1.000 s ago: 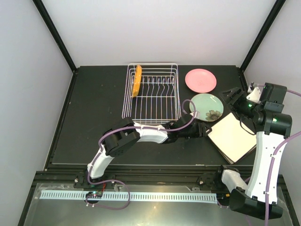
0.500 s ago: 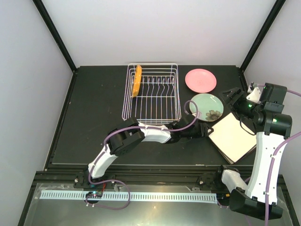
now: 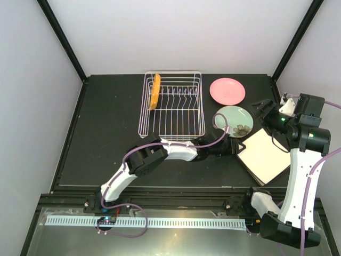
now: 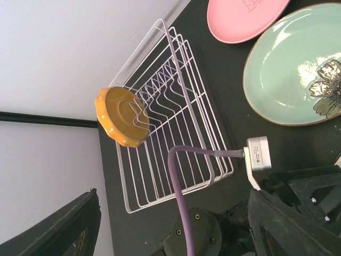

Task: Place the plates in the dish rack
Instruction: Pick up the plate at the center of the board.

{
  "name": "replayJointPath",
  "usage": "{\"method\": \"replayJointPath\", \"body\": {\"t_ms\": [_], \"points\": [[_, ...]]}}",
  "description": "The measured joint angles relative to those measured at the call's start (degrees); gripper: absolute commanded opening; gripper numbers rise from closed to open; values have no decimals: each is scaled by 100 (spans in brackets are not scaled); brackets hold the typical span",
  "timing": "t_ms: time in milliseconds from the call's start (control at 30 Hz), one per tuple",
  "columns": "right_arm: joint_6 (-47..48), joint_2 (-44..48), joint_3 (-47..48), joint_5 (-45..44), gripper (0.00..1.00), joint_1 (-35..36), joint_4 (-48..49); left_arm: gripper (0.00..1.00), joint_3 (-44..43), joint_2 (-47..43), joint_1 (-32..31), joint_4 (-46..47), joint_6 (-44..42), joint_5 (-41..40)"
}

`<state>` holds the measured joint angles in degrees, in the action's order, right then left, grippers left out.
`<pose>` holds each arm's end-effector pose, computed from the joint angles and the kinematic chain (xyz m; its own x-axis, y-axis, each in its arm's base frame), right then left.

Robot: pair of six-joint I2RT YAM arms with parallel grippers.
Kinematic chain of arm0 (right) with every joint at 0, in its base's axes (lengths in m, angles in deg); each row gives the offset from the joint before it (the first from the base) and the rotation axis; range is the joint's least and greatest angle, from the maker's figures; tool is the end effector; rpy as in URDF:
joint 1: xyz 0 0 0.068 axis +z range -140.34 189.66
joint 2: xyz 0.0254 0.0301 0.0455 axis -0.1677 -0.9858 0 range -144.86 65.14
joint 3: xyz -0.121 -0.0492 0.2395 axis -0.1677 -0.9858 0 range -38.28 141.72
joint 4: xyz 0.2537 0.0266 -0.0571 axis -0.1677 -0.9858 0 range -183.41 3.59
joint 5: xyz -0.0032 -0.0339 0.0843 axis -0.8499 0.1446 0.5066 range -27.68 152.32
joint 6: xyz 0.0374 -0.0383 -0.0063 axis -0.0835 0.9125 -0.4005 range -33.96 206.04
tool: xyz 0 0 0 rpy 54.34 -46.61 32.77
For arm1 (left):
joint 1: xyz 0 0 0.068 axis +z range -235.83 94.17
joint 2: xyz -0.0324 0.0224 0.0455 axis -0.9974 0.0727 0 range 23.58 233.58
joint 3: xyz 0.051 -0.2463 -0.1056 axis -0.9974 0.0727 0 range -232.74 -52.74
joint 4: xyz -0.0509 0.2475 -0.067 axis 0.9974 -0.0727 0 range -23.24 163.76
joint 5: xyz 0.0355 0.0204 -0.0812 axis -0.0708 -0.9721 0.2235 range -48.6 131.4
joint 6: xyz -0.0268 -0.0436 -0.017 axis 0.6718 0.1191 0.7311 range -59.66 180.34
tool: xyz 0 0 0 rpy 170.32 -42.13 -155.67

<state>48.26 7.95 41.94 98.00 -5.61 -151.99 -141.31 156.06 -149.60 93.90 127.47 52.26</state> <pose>0.1546 -0.0208 0.4169 -0.6385 0.6901 -0.3407 0.2410 0.5997 0.7630 0.2221 -0.4659 0.1376 -0.9511 -0.1170 -0.2857 0.2079 0.4415 -0.8728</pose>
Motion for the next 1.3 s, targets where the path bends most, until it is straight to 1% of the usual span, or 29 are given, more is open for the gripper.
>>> {"method": "replayJointPath", "body": {"t_ms": [200,467,667,900,1167,1300], "points": [[0,-55,0,0,76,0,2,61,63,-17,39,35,-2,31],[-2,-61,-2,0,77,0,7,62,787,-525,247,66,-179,-208],[-2,-63,0,-4,76,0,7,62,809,-522,391,79,-149,-201],[-2,-72,0,-48,77,0,4,62,503,-262,363,55,-52,-74],[-2,-76,-11,-103,77,0,13,62,437,-173,295,2,140,39],[0,-35,-129,-107,79,0,46,62,437,-122,264,-26,219,127]]}}
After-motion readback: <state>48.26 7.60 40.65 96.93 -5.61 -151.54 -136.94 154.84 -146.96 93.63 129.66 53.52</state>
